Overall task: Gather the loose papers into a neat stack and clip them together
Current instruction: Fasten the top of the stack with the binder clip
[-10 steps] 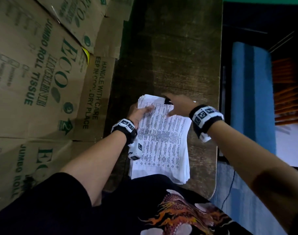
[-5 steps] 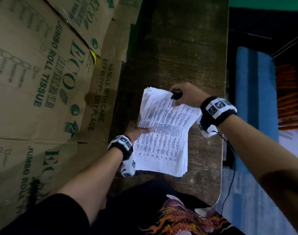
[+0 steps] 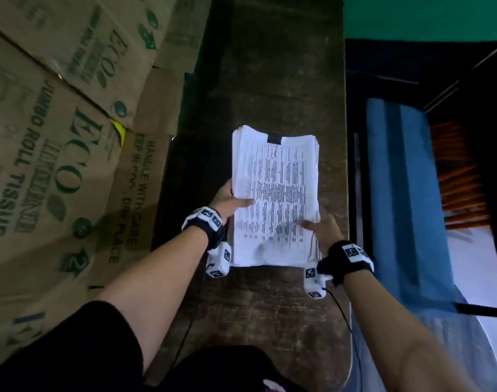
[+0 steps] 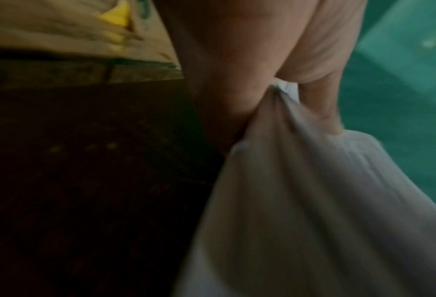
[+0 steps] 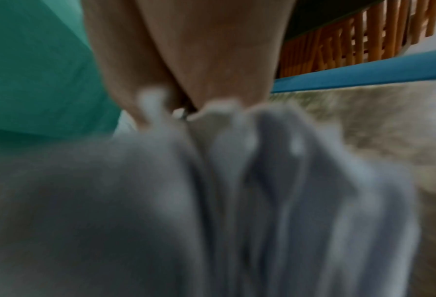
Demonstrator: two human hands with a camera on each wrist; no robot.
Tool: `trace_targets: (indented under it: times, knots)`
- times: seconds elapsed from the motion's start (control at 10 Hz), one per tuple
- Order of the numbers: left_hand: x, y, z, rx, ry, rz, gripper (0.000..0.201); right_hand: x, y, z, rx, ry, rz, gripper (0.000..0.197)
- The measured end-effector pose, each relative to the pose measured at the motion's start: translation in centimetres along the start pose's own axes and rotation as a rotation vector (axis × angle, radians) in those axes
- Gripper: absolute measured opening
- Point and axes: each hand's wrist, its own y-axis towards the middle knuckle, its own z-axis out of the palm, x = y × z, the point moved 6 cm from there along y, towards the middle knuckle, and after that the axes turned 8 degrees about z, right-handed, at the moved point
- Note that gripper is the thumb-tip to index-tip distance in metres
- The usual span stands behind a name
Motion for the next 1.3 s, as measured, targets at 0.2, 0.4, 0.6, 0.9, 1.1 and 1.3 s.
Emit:
trace_targets:
  times: [0.2,0.4,0.6,0.9,1.1,1.3]
  knots:
    - [-2.9,3.8,3.7,0.006,0.459,0.123,0.106,4.1,5.4,-3.4,-0.304,-0.294,0.013,0.07]
    - [-0.2,3.8,6.8,0.201,0.978,-0.011,0.1,5.6,6.1,-2.7,-0.141,-1.179,-0.162,0.099]
    - [-1.9,7.0,9.0,0.111,0.984,0.043,0.098,7.2,9.6,-3.8,-0.154,-1.138,-0.177,0.097]
    - [-4.4,10.2,11.0,0.04,1.019,0.006,0.095,9.6,13.1,-5.9,-0.155,-1.109,-0.142,0.097]
    - [-4.6,9.9,11.2,0.055,1.03,-0.015,0.095,9.3,13.3,-5.9,-0.131,-1.137,-0.145,0.096]
    - [-5.5,8.3,10.8,0.103,1.052,-0.021,0.096,8.9,11.6,-6.3,-0.071,-1.183,-0.094,0.08]
